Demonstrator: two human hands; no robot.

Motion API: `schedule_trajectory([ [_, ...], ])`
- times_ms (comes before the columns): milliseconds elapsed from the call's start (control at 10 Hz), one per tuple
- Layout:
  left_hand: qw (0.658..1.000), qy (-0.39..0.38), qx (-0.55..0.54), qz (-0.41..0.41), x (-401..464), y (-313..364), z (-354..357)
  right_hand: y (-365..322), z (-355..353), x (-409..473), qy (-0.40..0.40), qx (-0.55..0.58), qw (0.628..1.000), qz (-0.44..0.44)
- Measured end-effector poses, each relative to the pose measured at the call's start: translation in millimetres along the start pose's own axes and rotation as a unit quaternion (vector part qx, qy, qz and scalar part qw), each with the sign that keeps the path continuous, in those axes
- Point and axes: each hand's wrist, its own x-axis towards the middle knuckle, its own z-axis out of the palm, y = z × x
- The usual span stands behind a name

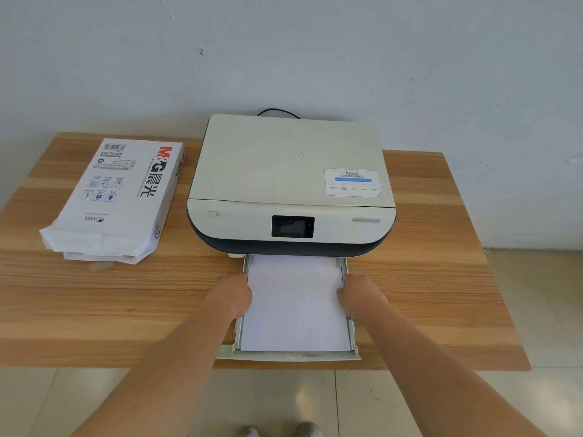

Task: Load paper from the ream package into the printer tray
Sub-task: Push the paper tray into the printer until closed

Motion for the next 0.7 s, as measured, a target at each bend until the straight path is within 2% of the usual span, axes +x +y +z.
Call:
schedule_trajectory([
  [100,1.0,0.003,-0.003,-0.001,-1.5,0.0,1.2,-2.4,-8.7,-9.3,-0.022,-0.07,0.997,-0.014],
  [200,1.0,0.0,-0.01,0.004,-2.7,-0.9,0.1,-2.0,-5.7,-7.7,0.002,0.007,1.0,-0.011],
  [300,1.0,0.003,0.002,0.015,-6.9,-1.7,-1.8,1.4,-3.3,-6.6,0.011,0.032,0.999,-0.017],
  [600,0.993,0.038,0.08,0.073,-30.6,-3.1,-10.2,4.3,-11.2,-22.8,0.033,0.019,0.999,-0.032],
  [700,0.985,0.06,0.111,0.118,-39.7,-5.0,-15.7,7.7,-13.3,-30.7,0.049,0.006,0.998,-0.044],
])
